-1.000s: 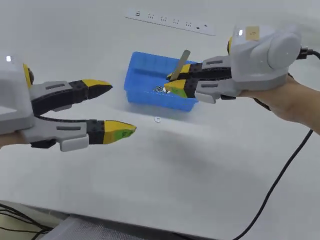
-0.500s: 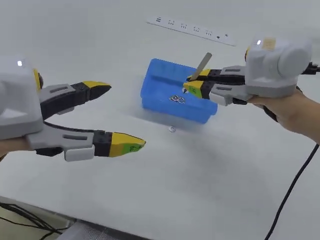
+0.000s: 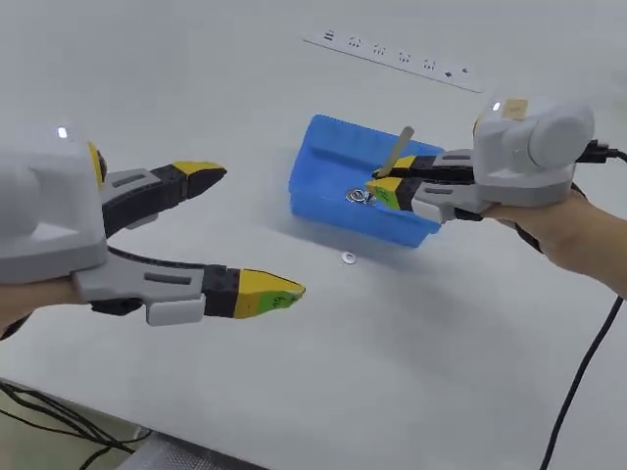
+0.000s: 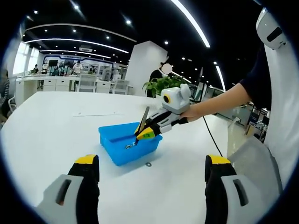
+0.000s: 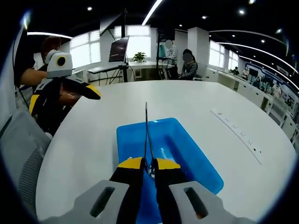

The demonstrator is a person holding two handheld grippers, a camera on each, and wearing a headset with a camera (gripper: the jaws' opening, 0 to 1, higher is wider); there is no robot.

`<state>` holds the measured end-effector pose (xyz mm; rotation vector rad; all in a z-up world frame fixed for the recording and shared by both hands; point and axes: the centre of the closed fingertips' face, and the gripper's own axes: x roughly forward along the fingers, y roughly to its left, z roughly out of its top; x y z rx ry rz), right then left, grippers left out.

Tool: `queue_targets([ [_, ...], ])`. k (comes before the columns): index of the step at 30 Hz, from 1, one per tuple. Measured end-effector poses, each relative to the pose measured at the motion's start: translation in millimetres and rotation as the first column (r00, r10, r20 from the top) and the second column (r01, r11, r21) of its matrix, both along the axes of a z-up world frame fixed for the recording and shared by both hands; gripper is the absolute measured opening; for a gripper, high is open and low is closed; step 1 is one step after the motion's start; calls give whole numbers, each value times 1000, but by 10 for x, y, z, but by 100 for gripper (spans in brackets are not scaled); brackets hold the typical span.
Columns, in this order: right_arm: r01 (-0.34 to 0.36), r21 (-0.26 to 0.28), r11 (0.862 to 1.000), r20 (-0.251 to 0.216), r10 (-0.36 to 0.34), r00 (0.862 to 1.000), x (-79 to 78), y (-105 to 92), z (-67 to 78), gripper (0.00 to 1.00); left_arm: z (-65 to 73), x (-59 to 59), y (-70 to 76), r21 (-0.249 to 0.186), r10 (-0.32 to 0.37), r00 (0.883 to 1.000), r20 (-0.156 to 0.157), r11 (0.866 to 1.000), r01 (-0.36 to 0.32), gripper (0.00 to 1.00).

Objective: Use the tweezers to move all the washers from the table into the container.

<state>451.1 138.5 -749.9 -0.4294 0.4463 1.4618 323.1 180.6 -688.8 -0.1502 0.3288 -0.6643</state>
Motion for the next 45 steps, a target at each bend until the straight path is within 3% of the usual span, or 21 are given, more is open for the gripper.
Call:
queue_targets([
  [13, 24, -4, 1000, -23, -24, 999, 18, -24, 7, 11, -16, -33, -35, -8, 2, 1000, -11, 1000, -2, 99],
  [21, 31, -12, 999, 18, -31, 999, 35, -42, 80, 8, -17, -9, -52, -3, -2, 1000, -11, 1000, 2, 99],
  [23, 33, -11, 999, 15, -33, 999, 22, -29, 105, 8, 5, 77, -52, 25, 3, 1000, 4, 1000, -3, 99],
  [28, 11, -20, 1000, 34, -11, 999, -29, -12, 117, 8, 137, 379, -120, 24, -11, 999, 43, 1000, 10, 95],
  [29, 10, -20, 1000, 34, -9, 999, -36, -12, 121, 8, 151, 489, -90, 85, -5, 997, 73, 996, -1, 92],
  [30, 5, -20, 1000, 35, -4, 999, -46, -10, 130, 8, 167, 540, -93, 104, -10, 996, 84, 995, 1, 89],
  [33, -6, -26, 1000, 51, 7, 999, -57, -9, 157, 8, 276, 696, -181, 52, -13, 995, 102, 999, 7, 84],
  [35, -18, -40, 999, 77, 21, 997, -57, -15, 170, 8, 322, 787, -231, 52, -22, 992, 122, 999, 16, 81],
  [36, -23, -41, 999, 84, 26, 996, -64, -13, 186, 8, 318, 813, -255, 61, -34, 992, 123, 998, 27, 80],
  [38, -27, -38, 999, 88, 30, 996, -69, -13, 215, 8, 299, 887, -275, 134, -59, 987, 150, 990, 39, 74],
  [45, -50, -45, 998, 112, 55, 992, -93, -3, 256, 8, 336, 1051, -435, 139, -82, 985, 154, 988, 61, 58],
])
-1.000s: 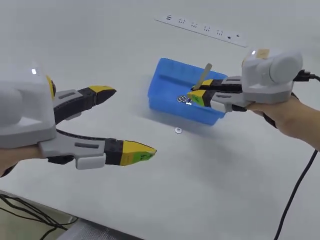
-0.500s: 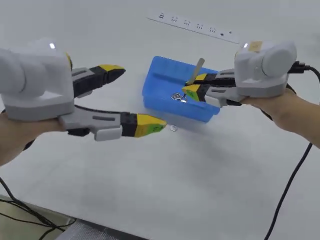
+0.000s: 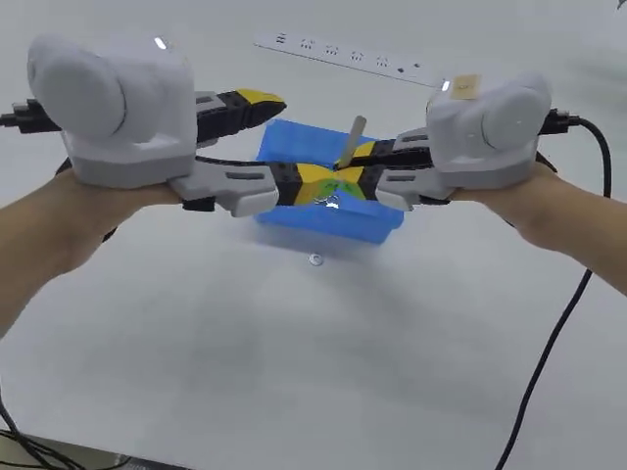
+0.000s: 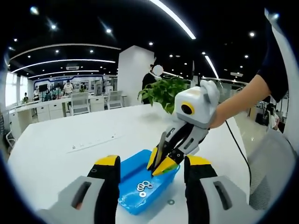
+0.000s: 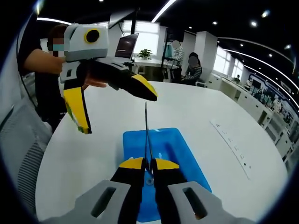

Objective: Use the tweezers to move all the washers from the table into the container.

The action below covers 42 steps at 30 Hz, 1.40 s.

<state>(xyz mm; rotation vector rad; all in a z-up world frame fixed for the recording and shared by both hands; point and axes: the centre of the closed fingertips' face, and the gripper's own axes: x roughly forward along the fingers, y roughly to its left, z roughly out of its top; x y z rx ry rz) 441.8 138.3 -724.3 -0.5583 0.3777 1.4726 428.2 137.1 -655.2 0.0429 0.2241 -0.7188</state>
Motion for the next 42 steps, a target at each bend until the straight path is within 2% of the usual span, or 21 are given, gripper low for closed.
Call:
queue_targets([
  [4, -30, -24, 999, 21, 30, 999, -68, 4, -27, 8, -2, 41, -85, 16, -37, 999, -5, 999, 37, 55],
  [8, -50, -35, 998, 32, 51, 998, -111, 12, -36, 8, 13, 54, -156, 23, -79, 997, -5, 997, 79, 43],
  [10, -56, -35, 998, 34, 58, 998, -121, 19, -32, 8, 42, 51, -186, 48, -103, 994, 21, 994, 102, 36],
  [11, -60, -36, 998, 36, 61, 997, -126, 22, -30, 8, 60, 49, -196, 44, -112, 993, 22, 993, 111, 32],
  [13, -64, -36, 997, 37, 66, 997, -132, 26, -27, 8, 83, 33, -221, 30, -131, 991, 20, 991, 131, 28],
  [16, -71, -40, 997, 39, 72, 997, -142, 29, -27, 8, 57, 11, -241, 64, -168, 986, 11, 984, 167, 26],
  [20, -75, -39, 996, 36, 77, 996, -160, 34, -22, 8, 46, -36, -269, 65, -207, 978, -4, 976, 207, 19],
  [22, -77, -36, 996, 32, 78, 996, -171, 39, -15, 8, 60, -73, -309, 65, -236, 972, -2, 970, 236, 15],
  [25, -87, -42, 995, 33, 89, 995, -193, 33, -20, 8, 85, -78, -322, 67, -249, 968, 6, 966, 248, 10],
  [27, -92, -46, 995, 31, 93, 995, -208, 27, -26, 8, 83, -77, -323, 71, -259, 966, 3, 963, 258, 9],
  [31, -96, -63, 993, 39, 99, 994, -207, 8, -49, 9, 49, -84, -296, 123, -285, 959, 6, 952, 282, 8],
  [33, -95, -66, 993, 41, 98, 994, -206, 6, -57, 9, 36, -90, -290, 136, -293, 956, 1, 947, 290, 7],
  [37, -92, -73, 993, 51, 96, 994, -193, 19, -59, 10, 29, -78, -282, 193, -309, 950, 29, 935, 298, 5],
  [42, -85, -67, 994, 49, 89, 995, -191, 37, -39, 11, 49, -70, -288, 209, -315, 948, 50, 931, 298, 5],
])
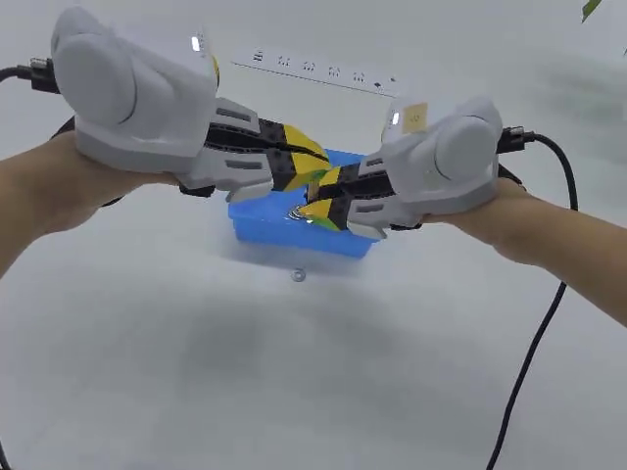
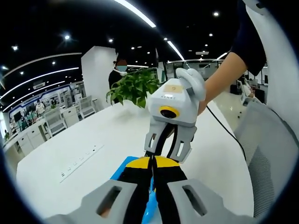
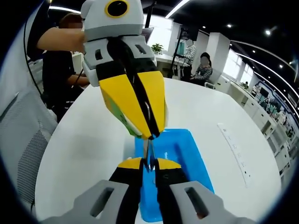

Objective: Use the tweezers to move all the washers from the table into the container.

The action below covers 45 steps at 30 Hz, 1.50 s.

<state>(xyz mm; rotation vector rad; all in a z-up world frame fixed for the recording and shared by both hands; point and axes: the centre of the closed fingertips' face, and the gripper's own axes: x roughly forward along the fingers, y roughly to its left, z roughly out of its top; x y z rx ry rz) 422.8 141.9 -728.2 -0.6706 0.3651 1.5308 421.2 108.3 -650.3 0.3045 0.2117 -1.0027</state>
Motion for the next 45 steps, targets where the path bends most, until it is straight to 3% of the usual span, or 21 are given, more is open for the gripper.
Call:
queue_targets([
  [5, 15, 3, 1000, 11, -15, 1000, -1, -2, 31, 13, 40, -30, -26, 13, -8, 1000, 19, 1000, 7, 4],
  [8, 53, 33, 998, -21, -53, 998, 11, 6, 109, 18, 67, -32, -21, 21, 3, 1000, 25, 1000, -4, 4],
  [12, 74, 48, 996, -19, -73, 997, 37, -2, 178, 23, 101, -37, -5, 25, 23, 999, 36, 999, -23, 5],
  [19, 103, 44, 994, -21, -102, 995, 25, -92, 188, 32, 205, -27, 74, 20, 61, 996, 58, 998, -62, 5],
  [22, 125, 61, 990, -46, -122, 991, -13, -143, 218, 34, 265, -49, 98, 9, 72, 995, 64, 997, -72, 5],
  [26, 192, 110, 975, -90, -183, 979, -38, -227, 289, 39, 307, -112, 102, 12, 74, 995, 69, 997, -75, 5],
  [28, 192, 114, 975, -129, -177, 976, -117, -279, 298, 44, 318, -136, 107, 8, 76, 995, 68, 997, -76, 5],
  [39, 213, 111, 971, -156, -195, 968, -367, -601, 235, 62, 347, -325, 65, 18, 70, 995, 65, 997, -71, 5],
  [45, 234, 117, 965, -177, -211, 961, -531, -774, 154, 72, 260, -474, 26, -10, 84, 995, 55, 996, -83, 5],
])
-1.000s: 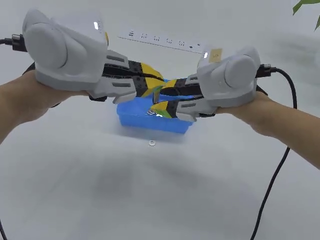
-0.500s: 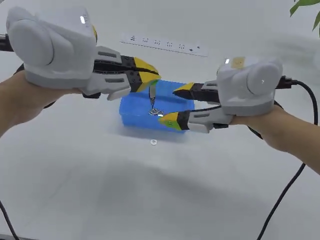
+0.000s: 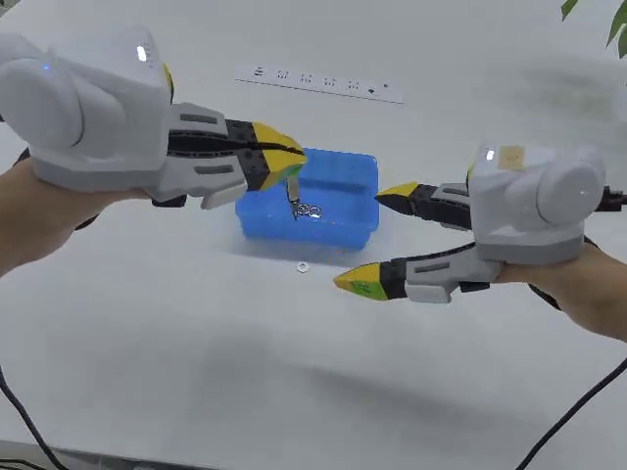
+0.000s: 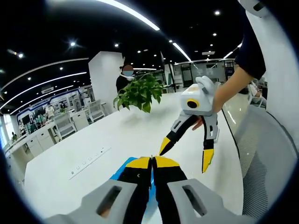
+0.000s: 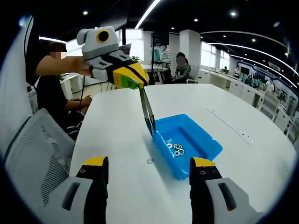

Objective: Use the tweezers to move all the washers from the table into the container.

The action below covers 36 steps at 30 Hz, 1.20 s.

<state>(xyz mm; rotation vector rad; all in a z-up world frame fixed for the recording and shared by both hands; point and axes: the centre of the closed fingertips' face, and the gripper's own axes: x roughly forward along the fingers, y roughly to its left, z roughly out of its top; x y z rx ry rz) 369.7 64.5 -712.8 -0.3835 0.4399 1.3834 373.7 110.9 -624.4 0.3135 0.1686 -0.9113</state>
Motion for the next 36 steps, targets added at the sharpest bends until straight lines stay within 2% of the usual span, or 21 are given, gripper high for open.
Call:
queue_targets([
  [5, 16, -9, 1000, -13, -16, 1000, -58, -123, -64, 79, -129, -93, -22, -5, 4, 1000, -28, 1000, -4, 5],
  [8, 21, -34, 999, -22, -21, 1000, -72, -198, -147, 83, -211, -128, -18, -7, 4, 999, -42, 1000, -4, 5],
  [14, 1, -33, 999, -33, -2, 999, -125, -229, -194, 91, -278, -167, -30, -26, -27, 999, -21, 999, 26, 5],
  [17, -15, -45, 999, -46, 13, 999, -178, -229, -266, 94, -328, -156, 5, -50, -18, 999, -28, 999, 16, 5],
  [21, -29, -49, 998, -61, 26, 998, -231, -223, -338, 98, -414, -153, 32, -49, -15, 999, -46, 999, 13, 5],
  [27, -61, -65, 996, -71, 56, 996, -327, -224, -442, 100, -452, -114, -5, -52, -26, 998, -54, 998, 23, 5],
  [32, -43, -50, 998, -93, 38, 995, -319, -226, -447, 100, -471, -45, -53, -61, -39, 998, -57, 997, 36, 5],
  [36, -24, -34, 999, -109, 20, 994, -290, -233, -448, 100, -510, -40, -68, -54, -50, 997, -66, 997, 47, 5],
])
